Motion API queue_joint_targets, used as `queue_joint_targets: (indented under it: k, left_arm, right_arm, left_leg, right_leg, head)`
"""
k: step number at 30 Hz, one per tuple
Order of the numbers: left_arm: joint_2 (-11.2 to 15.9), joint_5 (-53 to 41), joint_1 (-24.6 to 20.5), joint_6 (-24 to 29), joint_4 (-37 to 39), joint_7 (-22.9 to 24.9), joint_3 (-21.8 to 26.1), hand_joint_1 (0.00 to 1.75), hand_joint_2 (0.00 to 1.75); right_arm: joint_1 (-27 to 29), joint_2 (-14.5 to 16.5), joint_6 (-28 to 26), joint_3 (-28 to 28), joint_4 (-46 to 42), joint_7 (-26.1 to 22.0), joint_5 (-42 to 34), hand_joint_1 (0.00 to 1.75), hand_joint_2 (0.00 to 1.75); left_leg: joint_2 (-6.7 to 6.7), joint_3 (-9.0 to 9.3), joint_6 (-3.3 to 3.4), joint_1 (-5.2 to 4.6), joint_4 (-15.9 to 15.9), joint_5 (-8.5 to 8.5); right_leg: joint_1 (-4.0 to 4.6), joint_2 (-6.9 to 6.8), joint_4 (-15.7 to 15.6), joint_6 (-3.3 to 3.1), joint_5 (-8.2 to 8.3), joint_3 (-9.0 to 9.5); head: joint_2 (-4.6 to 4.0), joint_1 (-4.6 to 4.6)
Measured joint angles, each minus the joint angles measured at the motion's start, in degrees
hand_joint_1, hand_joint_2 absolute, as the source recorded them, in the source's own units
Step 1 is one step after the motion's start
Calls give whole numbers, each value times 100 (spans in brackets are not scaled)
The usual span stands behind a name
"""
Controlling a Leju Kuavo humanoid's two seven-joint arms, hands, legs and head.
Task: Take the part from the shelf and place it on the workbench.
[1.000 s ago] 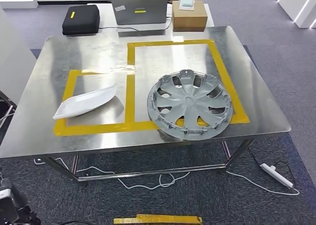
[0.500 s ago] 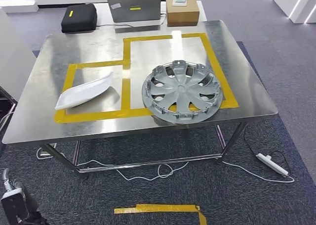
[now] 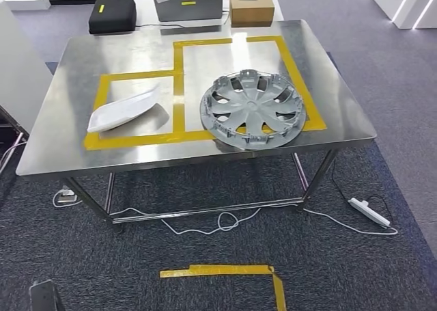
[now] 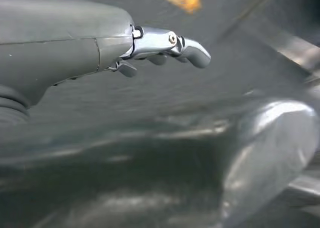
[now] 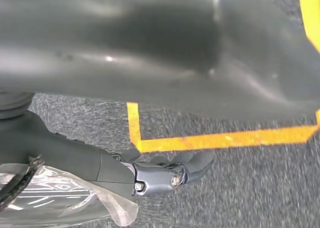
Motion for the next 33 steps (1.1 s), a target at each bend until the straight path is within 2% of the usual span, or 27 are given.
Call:
queue_joint_targets:
  k: [1,2,3,4,5,6,7,8,9,11,12,13,14,15,16,17,19,20,21,22,24,26,27,29,30,31,33]
  left_arm:
    - [29,-201,-16,49,287,148,-10,0,0]
    - [49,-380,-28,105,548,290,-27,0,0]
    - [64,-502,-34,146,762,409,-44,0,0]
    - [70,-568,-37,150,946,533,-55,0,0]
    - [73,-618,-43,118,1115,688,-66,0,0]
    - [74,-698,-47,65,1262,885,-87,0,0]
    - [75,-811,-49,13,1391,1080,-125,0,0]
    - [76,-961,-51,-23,1502,1248,-191,0,0]
    - [76,-1103,-50,-41,1589,1364,-272,0,0]
    - [76,-1267,-55,-50,1715,1445,-422,0,0]
    - [77,-1293,-58,-51,1763,1459,-472,0,0]
    - [80,-1307,-60,-52,1808,1471,-511,0,0]
    - [92,-1316,-60,-50,1852,1483,-542,0,0]
    - [102,-1318,-54,-49,1888,1493,-567,0,0]
    - [110,-1318,-43,-48,1923,1499,-591,0,0]
    - [117,-1318,-35,-47,1952,1502,-610,0,0]
    - [119,-1318,-28,-47,1994,1505,-639,0,0]
    - [123,-1318,-31,-47,2009,1505,-651,0,0]
    - [128,-1318,-36,-47,2022,1504,-662,0,0]
    - [133,-1318,-39,-47,2032,1504,-672,0,0]
    - [140,-1318,-45,-47,2044,1504,-683,0,0]
    - [142,-1319,-57,-47,2050,1502,-690,0,0]
    - [142,-1320,-62,-47,2054,1502,-695,0,0]
    - [139,-1317,-61,-57,2069,1504,-710,0,0]
    - [135,-1295,-63,-98,2080,1517,-715,0,0]
    - [133,-1260,-66,-162,2089,1542,-719,0,0]
    - [129,-1211,-75,-329,2101,1626,-718,0,0]
  right_arm:
    - [5,-11,4,-1,0,11,17,0,0]
    - [3,-25,6,-1,0,20,33,0,0]
    - [0,-38,9,-1,0,25,45,0,0]
    - [-3,-51,13,-1,-1,25,54,0,0]
    - [-6,-63,17,-1,0,22,64,0,0]
    - [-7,-74,21,-1,0,19,75,0,0]
    - [-7,-86,23,-1,0,15,85,0,0]
    - [-10,-99,25,-1,0,10,95,0,0]
    - [-20,-113,28,-1,-1,7,103,0,0]
    - [-60,-132,33,-1,-1,-1,115,0,0]
    - [-79,-137,34,1,0,-4,119,0,0]
    - [-84,-138,35,1,1,-7,121,0,0]
    - [-79,-138,37,2,2,-7,121,0,0]
    - [-68,-139,38,2,3,-4,121,0,0]
    - [-58,-141,38,1,3,0,118,0,0]
    - [-55,-143,39,0,4,2,116,0,0]
    - [-54,-145,39,-1,4,2,118,0,0]
    - [-56,-146,39,-1,4,2,121,0,0]
    - [-59,-146,39,-1,4,2,123,0,0]
    - [-62,-147,39,-1,4,2,124,0,0]
    - [-65,-147,39,-1,4,2,126,0,0]
    - [-68,-147,39,-1,4,1,127,0,0]
    - [-70,-148,39,-1,4,1,127,0,0]
    - [-69,-149,39,-1,4,-1,125,0,0]
    - [-63,-151,39,-1,4,-3,121,0,0]
    - [-56,-152,40,-1,4,-7,116,0,0]
    - [-50,-156,48,-1,4,-17,102,0,0]
  left_leg:
    - [15,-64,42,8,-12,68]
    - [30,-143,72,9,-12,134]
    - [35,-226,94,2,-5,198]
    - [41,-316,100,-6,5,263]
    - [49,-412,101,-14,20,327]
    - [56,-513,99,-22,43,389]
    - [60,-616,94,-29,70,446]
    - [62,-712,84,-34,104,501]
    - [60,-794,69,-45,142,548]
    - [62,-898,24,-65,213,639]
    - [65,-926,-1,-70,231,684]
    - [69,-945,-28,-70,240,736]
    - [63,-971,-56,-64,251,758]
    - [50,-1002,-91,-59,292,684]
    - [37,-1050,-132,-48,425,487]
    - [24,-1109,-171,-30,659,189]
    - [18,-1212,-237,9,1359,-406]
    - [17,-1224,-257,24,1668,-520]
    - [17,-1172,-270,36,1842,-476]
    - [16,-1046,-276,47,1836,-326]
    - [4,-535,-270,66,1222,-32]
    - [-28,-27,-227,61,425,-81]
    - [-42,87,-196,49,204,-158]
    - [-40,71,-107,27,113,-149]
    - [-24,21,-56,25,111,-94]
    - [-9,-44,2,27,105,-29]
    - [18,-218,87,24,100,125]
  right_leg:
    - [-5,4,168,32,-219,-76]
    - [-14,6,455,57,-527,-172]
    - [-16,5,820,80,-829,-275]
    - [-17,5,1193,95,-1033,-352]
    - [-16,4,1473,106,-1089,-373]
    - [-16,4,1579,108,-990,-309]
    - [-15,4,1498,100,-808,-156]
    - [-13,4,1204,81,-630,113]
    - [-6,3,767,57,-541,467]
    - [8,6,-88,-3,-629,1064]
    - [19,9,-311,-34,-699,1192]
    - [22,9,-397,-71,-714,1200]
    - [16,-3,-391,-109,-680,1138]
    - [7,-16,-383,-152,-626,1080]
    - [-6,-30,-382,-197,-559,1009]
    - [-14,-41,-380,-228,-489,927]
    - [-6,-48,-363,-256,-351,750]
    - [-2,-53,-343,-252,-288,667]
    - [-2,-58,-308,-243,-225,570]
    - [-5,-60,-261,-232,-170,470]
    - [-11,-56,-144,-195,-83,267]
    - [-2,-50,-45,-138,-15,126]
    - [1,-50,-21,-104,26,87]
    - [-7,-49,-14,-25,118,47]
    - [-19,-40,9,10,91,18]
    - [-30,-29,99,42,-42,-30]
    - [-47,-9,611,82,-611,-212]
  head:
    - [0,10]
    - [0,16]
    - [0,29]
    - [0,29]
    - [0,28]
    - [0,28]
    - [0,28]
    - [0,28]
    - [0,29]
    - [0,30]
    - [0,31]
    - [0,32]
    - [0,39]
    - [0,36]
    - [0,21]
    - [0,6]
    - [0,-24]
    - [0,-23]
    - [0,-25]
    - [0,-26]
    - [0,-27]
    - [0,-23]
    - [0,-22]
    - [0,-19]
    - [0,-20]
    - [0,-11]
    - [0,9]
